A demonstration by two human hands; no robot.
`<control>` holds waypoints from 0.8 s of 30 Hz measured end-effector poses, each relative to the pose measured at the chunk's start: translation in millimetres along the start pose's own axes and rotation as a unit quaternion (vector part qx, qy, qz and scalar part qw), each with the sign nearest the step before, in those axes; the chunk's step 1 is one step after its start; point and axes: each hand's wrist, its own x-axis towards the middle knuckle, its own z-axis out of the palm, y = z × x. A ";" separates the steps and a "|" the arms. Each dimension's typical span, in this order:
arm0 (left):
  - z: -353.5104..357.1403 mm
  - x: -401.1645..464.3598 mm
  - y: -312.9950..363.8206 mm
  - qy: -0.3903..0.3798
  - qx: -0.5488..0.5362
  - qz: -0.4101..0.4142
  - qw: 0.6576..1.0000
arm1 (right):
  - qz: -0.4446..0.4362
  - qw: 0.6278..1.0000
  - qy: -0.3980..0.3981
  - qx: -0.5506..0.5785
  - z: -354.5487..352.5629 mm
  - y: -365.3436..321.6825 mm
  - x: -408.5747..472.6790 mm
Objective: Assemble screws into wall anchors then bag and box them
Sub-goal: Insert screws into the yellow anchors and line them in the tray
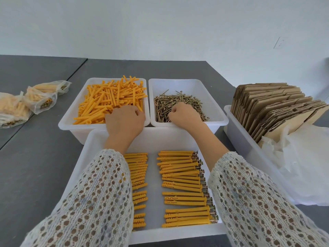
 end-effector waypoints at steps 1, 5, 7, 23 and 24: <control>0.1 -0.9 0.1 0.020 -0.006 0.003 1.000 | -0.018 1.000 0.012 0.017 1.2 -0.3 -0.5; 3.5 -0.5 -0.2 0.106 -0.055 0.033 0.992 | -0.066 0.995 -0.012 0.074 2.5 -4.1 0.6; 7.4 -0.3 2.3 0.131 -0.116 0.051 0.983 | -0.083 0.989 -0.052 0.114 0.4 -6.1 1.5; 6.8 -0.3 10.7 0.164 -0.261 0.103 0.946 | -0.085 0.983 0.131 0.098 5.7 -21.8 -5.3; 6.2 -0.4 11.2 0.165 -0.273 0.094 0.943 | -0.088 0.982 0.135 0.103 5.3 -23.0 -5.9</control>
